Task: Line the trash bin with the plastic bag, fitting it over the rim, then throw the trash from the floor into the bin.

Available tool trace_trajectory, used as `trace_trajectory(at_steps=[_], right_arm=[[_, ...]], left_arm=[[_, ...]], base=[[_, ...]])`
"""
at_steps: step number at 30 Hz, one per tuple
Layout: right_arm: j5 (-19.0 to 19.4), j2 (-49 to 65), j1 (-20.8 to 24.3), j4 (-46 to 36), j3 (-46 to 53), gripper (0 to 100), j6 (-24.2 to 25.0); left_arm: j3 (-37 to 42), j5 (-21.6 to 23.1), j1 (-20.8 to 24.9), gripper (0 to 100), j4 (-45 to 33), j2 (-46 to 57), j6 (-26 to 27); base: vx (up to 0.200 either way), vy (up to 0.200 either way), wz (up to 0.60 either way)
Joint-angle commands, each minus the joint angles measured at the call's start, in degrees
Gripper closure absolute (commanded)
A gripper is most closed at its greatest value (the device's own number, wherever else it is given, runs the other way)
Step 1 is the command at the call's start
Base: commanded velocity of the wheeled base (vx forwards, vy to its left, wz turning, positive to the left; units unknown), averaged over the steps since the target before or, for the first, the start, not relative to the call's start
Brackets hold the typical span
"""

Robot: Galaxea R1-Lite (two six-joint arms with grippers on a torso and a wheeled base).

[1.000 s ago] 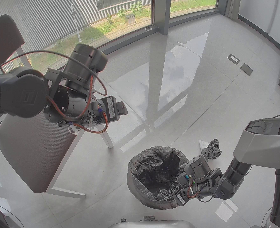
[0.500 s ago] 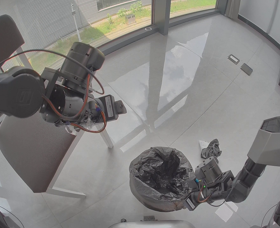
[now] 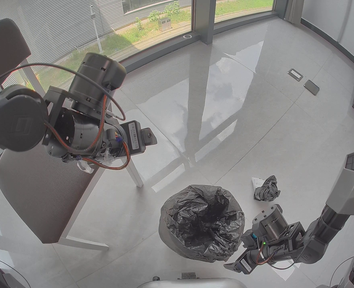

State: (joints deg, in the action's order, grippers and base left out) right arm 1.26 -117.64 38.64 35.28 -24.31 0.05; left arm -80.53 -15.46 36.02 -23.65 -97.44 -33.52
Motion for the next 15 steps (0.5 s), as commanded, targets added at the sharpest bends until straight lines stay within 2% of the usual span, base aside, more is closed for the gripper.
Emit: trace_trajectory(at_steps=[1, 2, 6, 8, 9, 12, 15], right_arm=[[-0.55, 1.27, -1.2, 0.14, -0.57, 0, 0.39], [-0.55, 1.27, -1.29, 0.14, -0.57, 0, 0.48], [-1.26, 2.68, -8.85, 0.14, -2.59, 0, 1.01], [-1.34, 2.77, -14.03, 0.05, -3.82, 0, 0.13], [-1.34, 2.77, -14.03, 0.05, -3.82, 0, 0.13], [-1.26, 1.98, -22.3, -0.12, -6.63, 0, -3.56], [-1.26, 0.04, -26.16, -0.12, -9.44, 0, -5.15]], left_arm=[[0.02, -0.01, 0.01, 0, 0.01, 0.06, 0.13], [0.02, -0.01, 0.01, 0, 0.01, 0.06, 0.13], [0.02, -0.1, 0.01, 0, 0.01, 0.06, 0.83], [-0.06, -0.19, 0.01, 0, 0.62, 0.41, 1.36], [-0.06, -0.19, 0.01, 0, 0.62, 0.41, 1.36], [-0.06, -0.98, 0.01, 0, 2.73, 1.02, 2.06], [-0.42, -1.15, 0.01, 0, 3.79, 1.29, 3.2]], base=[[0.0, 0.0, 0.0], [0.0, 0.0, 0.0], [0.0, 0.0, 0.0], [0.0, 0.0, 0.0], [0.0, 0.0, 0.0], [0.0, 0.0, 0.0], [0.0, 0.0, 0.0]])
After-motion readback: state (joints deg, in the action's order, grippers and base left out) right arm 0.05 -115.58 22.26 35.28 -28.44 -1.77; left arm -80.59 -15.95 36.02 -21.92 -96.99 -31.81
